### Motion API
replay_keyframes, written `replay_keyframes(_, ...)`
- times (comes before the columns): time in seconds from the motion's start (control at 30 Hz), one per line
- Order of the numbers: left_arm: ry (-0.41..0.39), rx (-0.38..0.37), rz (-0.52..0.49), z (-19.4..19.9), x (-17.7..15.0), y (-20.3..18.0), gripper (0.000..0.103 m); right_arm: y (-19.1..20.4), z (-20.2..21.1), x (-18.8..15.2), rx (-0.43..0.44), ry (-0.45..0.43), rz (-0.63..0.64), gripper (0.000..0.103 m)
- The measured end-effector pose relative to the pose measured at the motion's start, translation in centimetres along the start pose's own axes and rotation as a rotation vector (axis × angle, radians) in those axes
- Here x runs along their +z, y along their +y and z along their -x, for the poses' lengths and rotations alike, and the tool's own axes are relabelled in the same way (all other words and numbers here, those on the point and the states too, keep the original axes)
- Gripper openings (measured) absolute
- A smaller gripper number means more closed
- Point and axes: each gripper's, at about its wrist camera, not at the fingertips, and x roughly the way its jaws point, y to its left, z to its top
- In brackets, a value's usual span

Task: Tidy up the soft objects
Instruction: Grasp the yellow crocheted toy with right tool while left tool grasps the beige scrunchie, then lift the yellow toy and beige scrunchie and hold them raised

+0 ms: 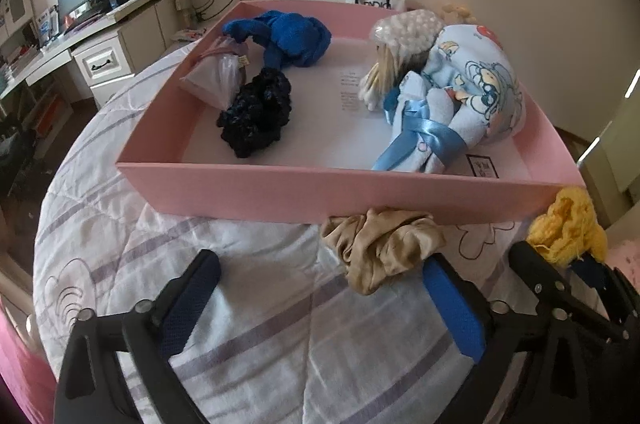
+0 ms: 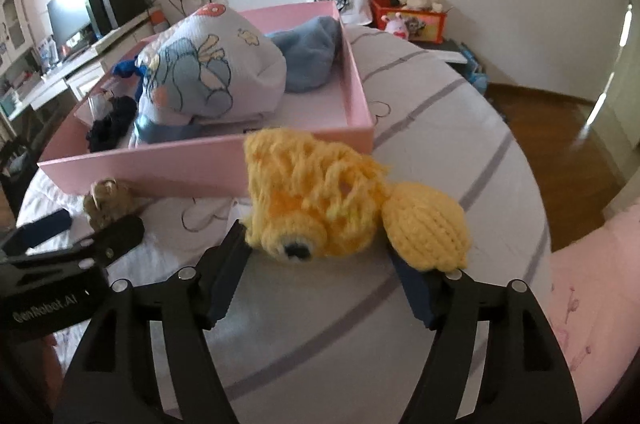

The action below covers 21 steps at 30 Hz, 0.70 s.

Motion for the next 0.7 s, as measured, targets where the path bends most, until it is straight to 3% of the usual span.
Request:
replay_keyframes(0.03,-0.008,0.013,-0.016,-0.1,-0.1,-0.2,0.08,-0.2,0.0,0.1,-0.004,-0.001,-0.006,0.058)
replay_keyframes(0.1,-0.023,0.03,-0.055,-0.2,-0.2,-0.7,0.066,-0.5,0.1,0.1,-0.015,-0.006,-0.012,0.037)
replay_keyframes(0.17,-0.031,0.015,-0.082,-0.1,-0.4,-1.2,0.053,-0.5,0.2,0.0,-0.011,-0.012,-0.01,0.031)
replay_keyframes(0.23,-0.035,-0.004,-0.099,0.1,-0.6,-1.5,0.034,-0.7,0.4,-0.2,-0.009,-0.024,-0.017,0.027)
replay_keyframes(0.43,-0.035,0.001,-0.102,0.4,-0.9,-1.7,0.025,-0.5,0.9,-0.7,-0.023,-0.03,-0.003,0.026)
replay_keyframes(0.7,-0.03,0.003,-0.11,1.7,-1.4,-1.7,0.024,-0.5,1.9,-1.1,-0.043,-0.031,-0.008,0.026)
